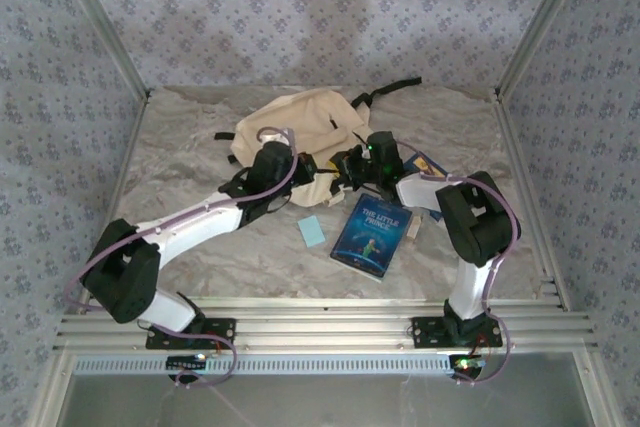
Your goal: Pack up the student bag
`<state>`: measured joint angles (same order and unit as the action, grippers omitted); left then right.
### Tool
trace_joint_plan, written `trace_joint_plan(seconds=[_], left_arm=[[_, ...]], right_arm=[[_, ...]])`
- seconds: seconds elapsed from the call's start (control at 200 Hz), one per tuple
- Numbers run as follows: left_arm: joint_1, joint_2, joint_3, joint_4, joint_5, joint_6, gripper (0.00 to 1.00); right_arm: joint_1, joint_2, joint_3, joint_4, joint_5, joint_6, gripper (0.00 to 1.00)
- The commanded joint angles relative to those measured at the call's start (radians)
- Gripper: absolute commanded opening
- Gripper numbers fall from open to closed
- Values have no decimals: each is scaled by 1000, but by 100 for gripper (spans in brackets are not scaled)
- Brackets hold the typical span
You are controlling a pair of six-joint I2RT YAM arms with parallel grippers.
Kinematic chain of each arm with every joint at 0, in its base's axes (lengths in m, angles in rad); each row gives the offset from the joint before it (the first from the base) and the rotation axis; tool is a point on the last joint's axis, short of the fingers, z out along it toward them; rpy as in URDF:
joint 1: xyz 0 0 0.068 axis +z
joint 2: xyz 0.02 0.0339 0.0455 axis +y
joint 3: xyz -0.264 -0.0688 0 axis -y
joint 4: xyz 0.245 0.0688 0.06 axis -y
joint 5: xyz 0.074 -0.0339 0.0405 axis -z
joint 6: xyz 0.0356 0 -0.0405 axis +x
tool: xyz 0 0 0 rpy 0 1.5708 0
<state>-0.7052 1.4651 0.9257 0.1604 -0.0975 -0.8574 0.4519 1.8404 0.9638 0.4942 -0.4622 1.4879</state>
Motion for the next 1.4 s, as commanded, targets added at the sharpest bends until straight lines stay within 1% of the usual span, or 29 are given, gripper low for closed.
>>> trace_joint_plan(seconds=[0.0, 0.13, 0.215, 0.345, 0.465, 0.495, 0.53, 0.585, 0.67, 0.77, 0.879, 0.904, 0.944, 0.949, 0.954, 0.969, 0.974, 0.979, 0.989, 1.004, 1.054, 1.094, 1.104, 1.109, 1.119, 1.154, 1.209, 1.289, 1.394], left_arm=[[66, -35, -53, 4, -75, 12, 0], [148, -61, -137, 10, -165, 38, 0], [215, -68, -175, 19, -225, 81, 0], [326, -48, -201, 57, -228, 107, 0], [373, -29, -183, 47, -216, 129, 0], [374, -34, -180, 41, -215, 134, 0], [374, -42, -181, 37, -204, 136, 0], [372, -68, -188, 25, -168, 121, 0], [350, -132, -210, 11, -114, 89, 0], [272, -212, -222, -18, -108, 53, 0], [154, -246, -214, -19, -120, 6, 0], [129, -243, -209, -15, -122, -6, 0], [95, -229, -201, -4, -125, -23, 0], [91, -226, -200, -1, -125, -24, 0], [88, -223, -198, 1, -124, -25, 0], [76, -214, -194, 7, -125, -29, 0], [73, -210, -192, 10, -125, -29, 0], [70, -207, -191, 11, -125, -31, 0], [62, -199, -188, 14, -125, -32, 0], [53, -187, -183, 18, -127, -33, 0], [33, -142, -160, 35, -128, -37, 0], [26, -101, -139, 50, -120, -41, 0], [26, -92, -135, 55, -119, -41, 0], [26, -87, -132, 57, -118, -41, 0], [25, -79, -127, 63, -117, -40, 0], [22, -45, -112, 84, -116, -35, 0], [22, 5, -82, 103, -120, -31, 0], [22, 63, -27, 113, -109, -19, 0], [22, 104, 16, 131, -82, -18, 0]], right_arm=[[-22, -32, 42, -53, -69, -120, 0], [-63, -61, 118, -266, -138, -296, 0], [-93, -87, 151, -411, -139, -411, 0], [-145, -118, 166, -503, -141, -508, 0], [-197, -113, 214, -594, -109, -626, 0], [-209, -103, 219, -610, -104, -659, 0], [-222, -81, 282, -639, -94, -703, 0], [-232, -48, 347, -690, -79, -760, 0], [-237, 24, 438, -714, -70, -810, 0], [-233, 133, 555, -695, -105, -804, 0], [-224, 228, 678, -715, -117, -798, 0], [-224, 244, 703, -727, -116, -798, 8], [-225, 256, 725, -734, -115, -794, 24], [-226, 256, 728, -735, -112, -791, 31], [-226, 256, 728, -735, -112, -791, 31], [-227, 256, 730, -737, -108, -788, 38], [-227, 254, 729, -737, -104, -786, 45], [-227, 254, 729, -737, -104, -786, 45], [-228, 252, 728, -738, -101, -784, 49], [-227, 243, 725, -743, -93, -783, 57], [-225, 212, 704, -755, -76, -779, 68], [-221, 179, 677, -762, -57, -779, 74], [-219, 163, 663, -762, -51, -779, 78], [-219, 163, 663, -762, -51, -779, 78], [-218, 148, 648, -765, -45, -779, 82], [-214, 114, 617, -773, -36, -781, 86], [-206, 45, 554, -797, -17, -788, 88], [-188, -55, 449, -822, 19, -789, 88], [-140, -158, 321, -798, 49, -746, 88]])
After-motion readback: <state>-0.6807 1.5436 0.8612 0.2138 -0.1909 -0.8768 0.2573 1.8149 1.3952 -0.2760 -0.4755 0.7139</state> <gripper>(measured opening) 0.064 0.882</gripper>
